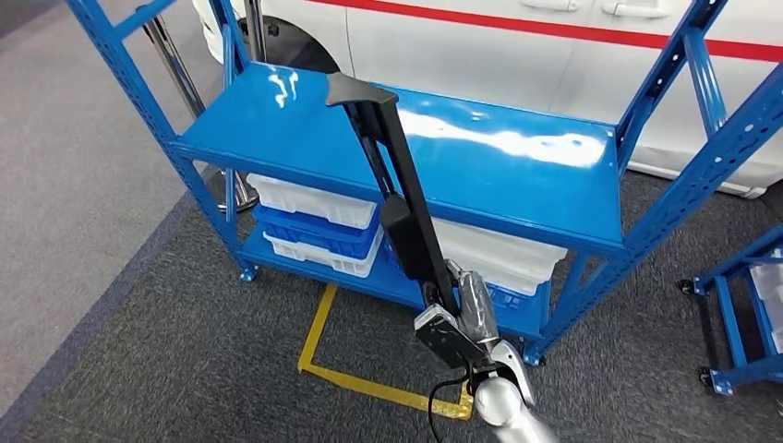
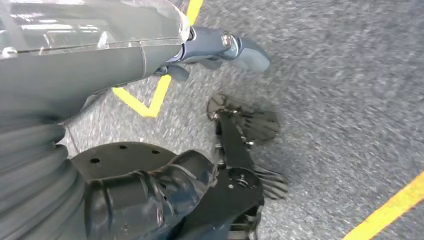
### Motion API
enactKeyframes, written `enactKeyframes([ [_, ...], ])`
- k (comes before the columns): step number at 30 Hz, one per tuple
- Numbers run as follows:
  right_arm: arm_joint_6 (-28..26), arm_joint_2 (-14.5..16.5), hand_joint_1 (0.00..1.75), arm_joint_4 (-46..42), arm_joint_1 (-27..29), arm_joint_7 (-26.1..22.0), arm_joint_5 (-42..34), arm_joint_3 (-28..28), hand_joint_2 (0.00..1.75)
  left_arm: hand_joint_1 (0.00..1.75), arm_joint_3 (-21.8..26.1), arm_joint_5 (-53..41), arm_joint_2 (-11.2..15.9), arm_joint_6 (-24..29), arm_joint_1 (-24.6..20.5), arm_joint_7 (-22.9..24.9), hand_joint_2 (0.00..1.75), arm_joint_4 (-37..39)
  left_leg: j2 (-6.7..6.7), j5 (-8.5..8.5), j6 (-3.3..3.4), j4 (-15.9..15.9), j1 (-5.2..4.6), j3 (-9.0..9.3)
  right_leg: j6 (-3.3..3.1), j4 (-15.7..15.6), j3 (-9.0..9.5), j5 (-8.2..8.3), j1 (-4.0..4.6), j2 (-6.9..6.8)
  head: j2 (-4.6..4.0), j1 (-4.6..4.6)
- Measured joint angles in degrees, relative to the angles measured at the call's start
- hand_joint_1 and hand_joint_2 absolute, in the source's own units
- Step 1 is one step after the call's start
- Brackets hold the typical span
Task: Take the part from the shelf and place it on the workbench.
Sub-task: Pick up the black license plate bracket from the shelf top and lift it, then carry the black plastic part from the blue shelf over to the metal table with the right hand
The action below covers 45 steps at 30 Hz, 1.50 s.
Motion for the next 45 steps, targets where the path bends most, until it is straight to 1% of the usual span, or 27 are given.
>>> enactKeyframes([
  [1, 1.0, -0.3, 1.75, 0.3, 0.0, -0.3, -1.2, 0.1, 1.75, 0.0, 0.0, -0.1, 0.0, 0.0, 0.0, -0.1, 1.75, 0.0, 0.05, 0.65, 0.06, 0.2, 0.0, -1.05, 0.22, 3.7, -0.6, -2.31, -0.11, 0.0, 0.0, 0.02],
  [2, 2.2, -0.5, 1.75, 0.5, 0.0, -0.6, -2.5, 0.3, 1.75, 0.0, 0.0, -0.2, 0.0, -0.1, 0.1, -0.1, 1.75, 0.0, 0.07, 1.31, 0.0, 0.5, 0.03, -2.18, 0.46, 6.9, -0.84, -3.23, -0.27, 0.01, 0.0, 0.02],
  [4, 4.6, -0.8, 1.75, 1.0, 0.0, -1.3, -5.2, 0.4, 1.75, 0.0, 0.0, -0.4, 0.0, -0.1, 0.0, -0.2, 1.75, 0.0, 0.08, 2.39, -0.32, 1.4, 0.18, -4.49, 0.92, 8.6, 0.81, -1.26, -0.68, 0.0, 0.0, 0.01],
  [6, 6.8, -1.0, 1.75, 1.2, -0.1, -2.1, -7.6, 0.5, 1.75, 0.0, 0.0, -0.6, 0.0, -0.1, 0.0, -0.3, 1.75, 0.0, 0.06, 3.11, -0.89, 2.6, 0.31, -6.59, 1.3, 3.5, 5.68, 0.33, -1.14, -0.01, 0.0, 0.02],
  [8, 9.0, -1.2, 1.75, 1.3, -0.2, -3.0, -9.7, 0.6, 1.75, 0.0, 0.0, -0.7, 0.1, -0.2, 0.1, -0.4, 1.75, 0.0, 0.03, 3.69, -1.64, 3.8, 0.29, -8.06, 1.09, -3.0, 10.09, -1.31, -1.05, 0.12, 0.0, -0.03],
  [9, 10.1, -1.3, 1.75, 1.3, -0.2, -3.5, -10.7, 0.7, 1.75, 0.0, 0.0, -0.7, 0.1, -0.2, 0.1, -0.4, 1.75, 0.0, 0.01, 4.09, -2.05, 4.1, 0.27, -8.49, 0.74, -4.9, 11.03, -2.25, -0.84, 0.19, 0.0, -0.07],
  [11, 12.3, -1.4, 1.75, 1.5, -0.1, -4.2, -12.7, 0.9, 1.75, 0.0, 0.0, -0.9, 0.1, -0.2, 0.1, -0.4, 1.75, 0.0, -0.02, 4.82, -2.84, 4.2, 0.52, -8.91, -0.38, -5.5, 10.5, -1.74, -0.58, 0.12, 0.0, -0.09],
  [13, 14.3, -1.6, 1.75, 1.7, 0.2, -4.8, -14.5, 0.9, 1.75, 0.0, -0.1, -1.1, 0.1, -0.3, 0.3, -0.4, 1.75, 0.0, -0.09, 2.49, -3.35, 5.8, 0.84, -9.84, -1.54, -5.7, 9.33, -0.44, -0.52, -0.07, 0.0, -0.09],
  [16, 15.8, -1.8, 1.75, 1.9, 0.6, -5.2, -15.8, 0.9, 1.75, 0.0, -0.1, -1.4, 0.1, -0.3, 0.4, -0.4, 1.75, 0.0, -0.15, -5.95, -3.58, 14.4, 0.93, -12.05, -2.39, -5.7, 6.71, 1.79, -0.25, -0.16, 0.0, -0.12],
  [17, 16.1, -1.8, 1.75, 2.0, 0.7, -5.3, -16.0, 0.9, 1.75, 0.0, -0.1, -1.5, 0.1, -0.3, 0.3, -0.4, 1.75, 0.0, -0.17, -7.27, -3.52, 17.4, 0.91, -12.2, -2.44, -5.7, 5.7, 2.56, -0.06, -0.16, 0.0, -0.13],
  [19, 16.9, -2.0, 1.75, 2.2, 1.0, -5.5, -16.7, 0.9, 1.75, 0.0, -0.1, -1.6, 0.0, -0.3, 0.2, -0.4, 1.75, 0.0, -0.2, -5.97, -3.17, 19.3, 0.77, -10.36, -2.45, -5.7, 3.75, 4.06, 0.24, -0.18, 0.0, -0.13],
  [20, 17.3, -2.1, 1.75, 2.3, 1.2, -5.6, -17.0, 0.9, 1.75, 0.0, -0.1, -1.6, 0.0, -0.2, 0.2, -0.4, 1.75, 0.0, -0.22, -4.24, -2.86, 17.5, 0.62, -8.01, -2.41, -5.6, 2.88, 4.81, 0.33, -0.18, 0.0, -0.13],
  [22, 18.1, -2.2, 1.75, 2.3, 1.3, -5.7, -17.6, 0.9, 1.75, 0.0, -0.2, -1.7, 0.1, -0.1, 0.0, -0.5, 1.75, 0.0, -0.24, -3.29, -1.94, 9.7, 0.08, -1.58, -2.17, -5.6, 1.67, 6.23, 0.38, -0.14, 0.0, -0.13],
  [24, 18.7, -2.3, 1.75, 2.3, 1.3, -5.8, -18.1, 0.9, 1.75, 0.0, -0.2, -1.7, 0.3, -0.1, -0.2, -0.5, 1.75, 0.0, -0.25, -4.88, -1.15, 2.9, -0.48, 2.69, -1.59, -6.0, 1.24, 7.62, 0.26, -0.23, 0.0, -0.13],
  [25, 18.8, -2.3, 1.75, 2.3, 1.4, -5.8, -18.3, 0.9, 1.75, 0.0, -0.2, -1.7, 0.3, -0.1, -0.2, -0.5, 1.75, 0.0, -0.24, -5.22, -0.8, 1.3, -0.68, 3.28, -1.21, -6.3, 1.24, 8.33, 0.16, -0.31, 0.0, -0.12],
  [27, 18.9, -2.4, 1.75, 2.3, 1.4, -5.9, -18.4, 0.9, 1.75, 0.0, -0.2, -1.7, 0.2, -0.1, -0.2, -0.5, 1.75, 0.0, -0.1, -3.84, -0.16, 0.4, -0.61, 2.77, -0.49, -6.9, 1.19, 9.09, 0.06, -0.33, 0.0, -0.09],
  [29, 19.0, -2.6, 1.75, 2.3, 1.5, -5.9, -18.5, 0.9, 1.75, 0.0, -0.2, -1.7, 0.2, -0.1, -0.2, -0.5, 1.75, 0.0, 0.16, -1.93, 0.51, -0.3, -0.35, 1.71, 0.03, -4.8, 0.46, 5.56, 0.05, -0.14, 0.0, -0.03],
  [31, 19.1, -2.9, 1.75, 2.3, 1.7, -5.9, -18.5, 0.9, 1.75, 0.0, -0.2, -1.7, 0.1, -0.1, -0.2, -0.5, 1.75, 0.0, 0.31, -0.35, 0.91, -0.3, -0.37, -0.02, 0.46, 1.4, -0.71, -0.86, -0.16, -0.04, 0.0, -0.02],
  [32, 19.1, -3.0, 1.75, 2.3, 1.8, -5.9, -18.5, 0.9, 1.75, 0.0, -0.2, -1.7, 0.1, -0.1, -0.2, -0.5, 1.75, 0.0, 0.32, 0.41, 0.92, -0.2, -0.38, -1.0, 0.71, 4.9, -1.09, -2.63, -0.29, -0.03, 0.0, -0.02],
  [33, 19.2, -3.2, 1.75, 2.3, 1.9, -5.9, -18.5, 0.9, 1.75, 0.0, -0.3, -1.7, 0.1, -0.2, -0.2, -0.4, 1.75, 0.0, 0.34, 1.1, 0.81, 0.0, -0.36, -2.04, 0.96, 7.7, -1.03, -2.82, -0.44, -0.03, 0.0, -0.03],
  [35, 19.3, -3.4, 1.75, 2.3, 2.1, -5.9, -18.5, 0.9, 1.75, 0.0, -0.3, -1.7, 0.1, -0.2, -0.2, -0.4, 1.75, 0.0, 0.36, 2.25, 0.4, 0.8, -0.24, -4.27, 1.32, 8.2, 1.36, 0.03, -0.82, -0.04, 0.0, -0.03],
  [37, 19.4, -3.5, 1.75, 2.3, 2.1, -6.0, -18.5, 0.9, 1.75, 0.0, -0.3, -1.7, 0.1, -0.2, -0.1, -0.4, 1.75, 0.0, 0.35, 2.91, -0.19, 2.1, -0.13, -6.31, 1.44, 1.7, 7.05, 0.87, -1.01, -0.04, 0.0, -0.03],
  [39, 19.4, -3.6, 1.75, 2.2, 2.1, -6.0, -18.5, 0.9, 1.75, 0.0, -0.3, -1.7, 0.1, -0.2, -0.1, -0.4, 1.75, 0.0, 0.31, 3.4, -0.91, 3.2, -0.16, -7.66, 0.98, -4.9, 11.34, -1.44, -0.79, 0.07, 0.0, -0.05],
  [40, 19.4, -3.6, 1.75, 2.2, 2.1, -6.0, -18.5, 0.9, 1.75, 0.0, -0.3, -1.7, 0.1, -0.2, -0.1, -0.4, 1.75, 0.0, 0.3, 3.74, -1.32, 3.4, -0.14, -8.06, 0.55, -6.3, 11.93, -2.28, -0.53, 0.13, 0.0, -0.05],
  [42, 19.4, -3.7, 1.75, 2.2, 2.3, -6.0, -18.5, 0.9, 1.75, 0.0, -0.3, -1.7, 0.1, -0.2, 0.0, -0.4, 1.75, 0.0, 0.22, 4.09, -2.19, 3.7, 0.13, -8.6, -0.62, -6.8, 11.46, -1.94, -0.45, 0.09, 0.0, -0.06],
  [43, 19.4, -3.7, 1.75, 2.2, 2.3, -6.0, -18.5, 0.9, 1.75, 0.0, -0.3, -1.7, 0.1, -0.2, 0.0, -0.4, 1.75, 0.0, 0.13, 3.29, -2.54, 4.4, 0.3, -9.06, -1.19, -6.9, 11.13, -1.49, -0.45, 0.04, 0.0, -0.06],
  [45, 19.4, -3.7, 1.75, 2.2, 2.3, -6.1, -18.5, 0.9, 1.75, 0.0, -0.3, -1.7, 0.1, -0.2, 0.1, -0.3, 1.75, 0.0, -0.04, -0.71, -3.02, 8.9, 0.55, -10.83, -1.98, -7.1, 10.3, -0.62, -0.52, -0.05, 0.0, -0.09],
])
